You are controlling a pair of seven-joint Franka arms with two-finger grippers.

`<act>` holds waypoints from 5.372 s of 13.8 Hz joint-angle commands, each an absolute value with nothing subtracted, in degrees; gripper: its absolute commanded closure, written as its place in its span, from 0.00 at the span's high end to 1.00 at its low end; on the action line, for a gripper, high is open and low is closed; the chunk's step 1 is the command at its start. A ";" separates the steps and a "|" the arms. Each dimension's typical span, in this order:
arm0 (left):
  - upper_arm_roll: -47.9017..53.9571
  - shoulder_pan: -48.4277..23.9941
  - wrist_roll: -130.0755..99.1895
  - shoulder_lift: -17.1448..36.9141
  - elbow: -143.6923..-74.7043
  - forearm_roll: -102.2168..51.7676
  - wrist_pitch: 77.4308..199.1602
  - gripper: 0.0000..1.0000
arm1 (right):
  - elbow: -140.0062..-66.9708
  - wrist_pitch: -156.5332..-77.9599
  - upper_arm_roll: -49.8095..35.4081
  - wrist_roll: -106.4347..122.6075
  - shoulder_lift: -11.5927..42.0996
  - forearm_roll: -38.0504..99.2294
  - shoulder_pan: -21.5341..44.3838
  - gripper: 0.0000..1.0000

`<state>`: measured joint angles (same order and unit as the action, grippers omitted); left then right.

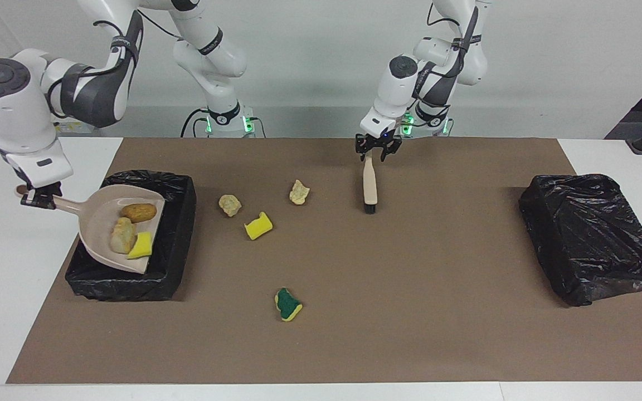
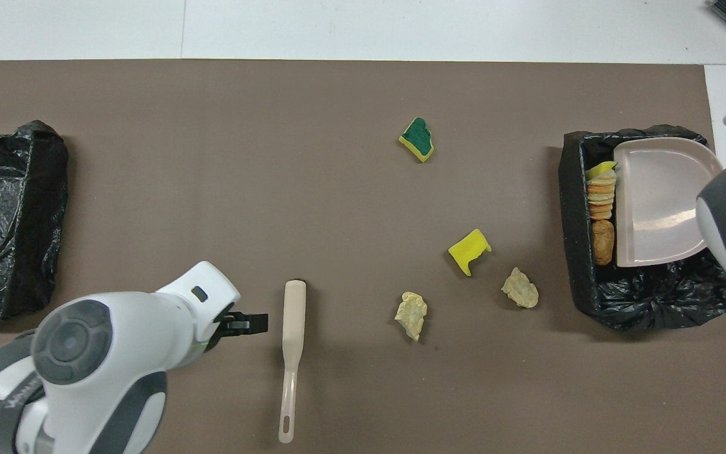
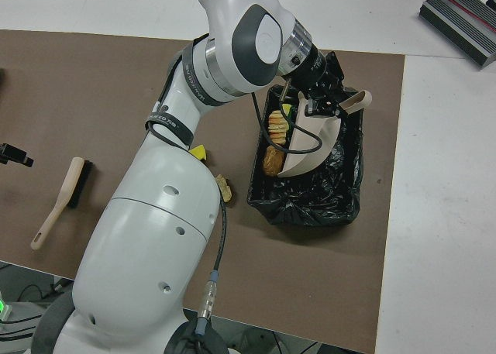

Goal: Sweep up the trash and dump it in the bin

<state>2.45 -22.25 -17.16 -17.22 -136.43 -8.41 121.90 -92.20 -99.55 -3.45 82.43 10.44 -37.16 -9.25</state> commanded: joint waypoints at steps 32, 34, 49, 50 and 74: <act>2.72 -4.39 2.81 -0.79 -99.84 -0.70 95.80 1.00 | -59.59 -106.78 -8.88 -36.28 43.84 -11.34 31.10 0.00; 2.72 -4.39 2.99 -1.49 -101.15 -0.79 96.50 1.00 | -59.50 -108.19 -8.97 -39.36 45.25 -11.34 32.77 0.00; 2.72 -5.10 4.13 1.40 -103.62 -0.88 105.72 1.00 | -60.20 -109.17 -10.46 -49.04 41.49 -9.58 32.70 0.63; 2.81 -5.27 4.04 2.62 -103.62 -1.14 107.65 1.00 | -60.64 -109.16 -10.55 -49.04 39.66 -9.06 31.13 0.67; 3.08 -26.81 -19.51 14.06 -112.59 -1.49 133.24 0.00 | -93.78 -98.52 -10.20 -17.84 0.61 0.18 -2.20 1.00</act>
